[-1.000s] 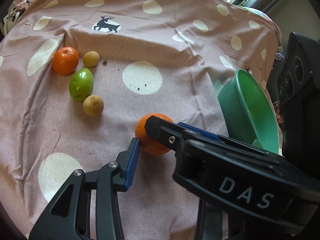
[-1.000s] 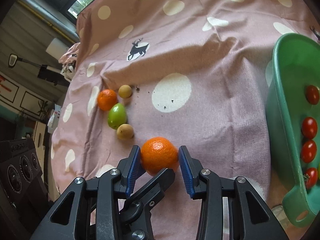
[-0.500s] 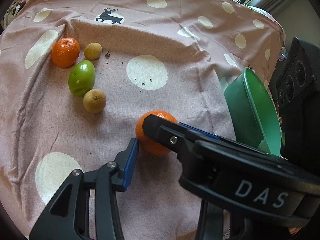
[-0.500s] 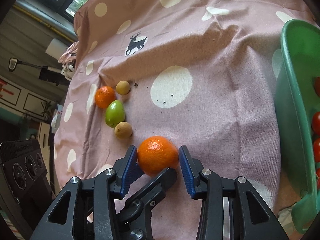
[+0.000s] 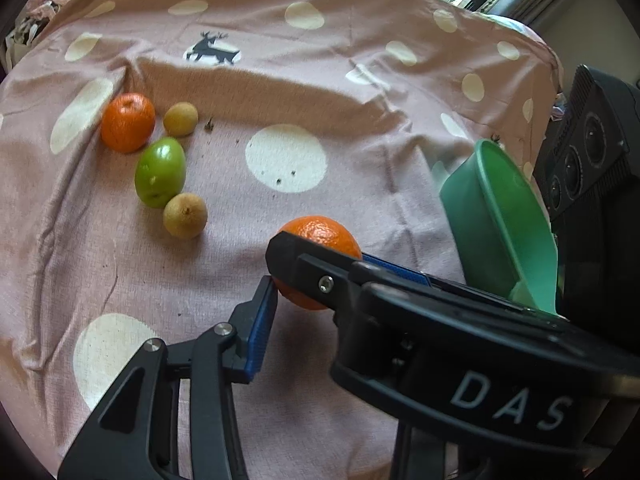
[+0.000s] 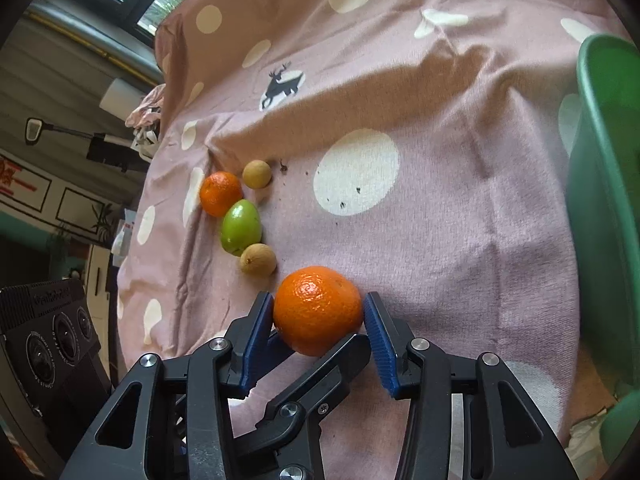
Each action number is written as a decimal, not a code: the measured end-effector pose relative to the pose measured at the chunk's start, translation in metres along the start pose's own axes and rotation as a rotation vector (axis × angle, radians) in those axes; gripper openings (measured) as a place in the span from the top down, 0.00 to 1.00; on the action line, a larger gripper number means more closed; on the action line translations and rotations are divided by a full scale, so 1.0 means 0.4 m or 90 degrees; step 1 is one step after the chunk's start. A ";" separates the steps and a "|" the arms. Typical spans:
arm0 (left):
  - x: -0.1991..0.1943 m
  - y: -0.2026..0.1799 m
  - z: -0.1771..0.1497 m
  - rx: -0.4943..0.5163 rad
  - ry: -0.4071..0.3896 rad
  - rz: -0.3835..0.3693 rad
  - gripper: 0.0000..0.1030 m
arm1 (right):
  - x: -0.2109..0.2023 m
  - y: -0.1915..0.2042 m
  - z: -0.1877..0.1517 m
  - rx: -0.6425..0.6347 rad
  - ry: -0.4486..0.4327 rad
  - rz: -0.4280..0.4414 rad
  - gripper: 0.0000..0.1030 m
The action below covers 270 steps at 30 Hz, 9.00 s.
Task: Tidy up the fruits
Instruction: 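Lift the orange with the right tool and carry it toward the green bowl, then lower the orange into the green bowl and open the right tool, then move the right tool back to the green apple on the cloth, then close the right tool on the green apple and lift it, then carry the green apple over the green bowl with the right tool, then open the right tool to drop the green apple into the bowl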
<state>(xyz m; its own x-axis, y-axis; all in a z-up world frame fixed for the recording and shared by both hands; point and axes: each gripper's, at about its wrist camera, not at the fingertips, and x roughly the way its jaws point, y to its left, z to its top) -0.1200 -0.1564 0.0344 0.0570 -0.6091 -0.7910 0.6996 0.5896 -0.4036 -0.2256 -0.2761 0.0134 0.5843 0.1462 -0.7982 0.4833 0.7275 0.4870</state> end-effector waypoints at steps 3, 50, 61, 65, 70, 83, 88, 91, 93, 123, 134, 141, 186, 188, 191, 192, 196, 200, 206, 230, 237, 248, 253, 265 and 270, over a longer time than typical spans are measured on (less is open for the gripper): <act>-0.033 -0.020 0.003 0.012 -0.036 -0.005 0.62 | -0.039 0.013 -0.004 -0.015 -0.031 0.000 0.52; 0.061 -0.457 0.024 0.260 -0.009 -0.164 0.61 | -0.404 -0.276 -0.056 0.183 -0.289 -0.078 0.52; 0.106 -0.458 0.020 0.262 0.031 -0.174 0.61 | -0.388 -0.312 -0.056 0.212 -0.260 -0.104 0.52; 0.110 -0.461 0.020 0.263 0.031 -0.166 0.61 | -0.382 -0.323 -0.055 0.222 -0.251 -0.100 0.52; 0.112 -0.466 0.018 0.262 0.030 -0.156 0.63 | -0.379 -0.329 -0.053 0.227 -0.247 -0.101 0.52; -0.032 -0.385 0.032 0.258 -0.053 -0.132 0.45 | -0.408 -0.321 -0.059 0.236 -0.298 -0.149 0.52; -0.114 -0.261 0.049 0.213 -0.100 -0.087 0.35 | -0.415 -0.297 -0.053 0.220 -0.321 -0.164 0.49; -0.140 -0.164 0.047 0.169 -0.127 -0.042 0.34 | -0.409 -0.279 -0.045 0.209 -0.322 -0.170 0.44; -0.144 -0.090 0.058 0.113 -0.135 -0.007 0.34 | -0.402 -0.264 -0.039 0.200 -0.322 -0.182 0.42; -0.101 0.205 0.104 -0.112 -0.117 0.101 0.34 | -0.118 0.040 0.062 -0.010 -0.195 -0.007 0.42; -0.016 0.213 0.106 -0.107 -0.068 0.128 0.50 | 0.115 0.064 0.107 0.019 -0.009 0.098 0.54; -0.009 0.200 0.103 -0.076 -0.084 0.157 0.59 | 0.166 0.074 0.106 0.012 0.026 0.113 0.54; -0.222 -0.115 0.024 0.130 -0.264 0.027 0.70 | -0.196 0.086 0.003 -0.001 -0.214 0.116 0.63; -0.225 -0.136 0.016 0.144 -0.266 0.021 0.70 | -0.217 0.076 -0.011 0.007 -0.231 0.113 0.63; -0.226 -0.171 0.000 0.169 -0.264 0.010 0.70 | -0.245 0.053 -0.032 0.019 -0.254 0.111 0.63; -0.226 -0.181 -0.003 0.175 -0.265 0.006 0.70 | -0.253 0.045 -0.037 0.024 -0.259 0.110 0.63; -0.230 -0.227 -0.009 0.198 -0.274 -0.007 0.70 | -0.295 0.016 -0.051 0.035 -0.284 0.104 0.63; -0.229 -0.276 -0.014 0.223 -0.281 -0.019 0.70 | -0.334 -0.014 -0.060 0.047 -0.314 0.107 0.63; -0.205 -0.363 -0.017 0.282 -0.283 -0.040 0.70 | -0.387 -0.076 -0.073 0.072 -0.358 0.103 0.63; -0.033 -0.529 -0.024 0.337 -0.179 -0.114 0.70 | -0.460 -0.302 -0.111 0.225 -0.392 0.039 0.62; 0.006 -0.525 -0.018 0.324 -0.146 -0.124 0.70 | -0.441 -0.331 -0.103 0.252 -0.365 0.025 0.62; 0.058 -0.523 -0.021 0.309 -0.096 -0.141 0.70 | -0.420 -0.361 -0.097 0.278 -0.324 -0.022 0.62; 0.076 -0.521 -0.024 0.303 -0.078 -0.144 0.70 | -0.411 -0.373 -0.095 0.291 -0.310 -0.037 0.62; 0.091 -0.494 -0.009 0.266 -0.030 -0.135 0.52 | -0.407 -0.372 -0.097 0.317 -0.304 -0.114 0.62; 0.029 -0.441 0.011 0.238 -0.043 -0.120 0.42 | -0.439 -0.345 -0.103 0.298 -0.356 -0.173 0.63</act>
<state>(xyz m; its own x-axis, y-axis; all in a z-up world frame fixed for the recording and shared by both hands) -0.2396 -0.2697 0.0985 -0.0580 -0.7285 -0.6826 0.9117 0.2399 -0.3335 -0.4219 -0.3744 0.0717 0.5875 -0.4471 -0.6745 0.8091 0.3122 0.4979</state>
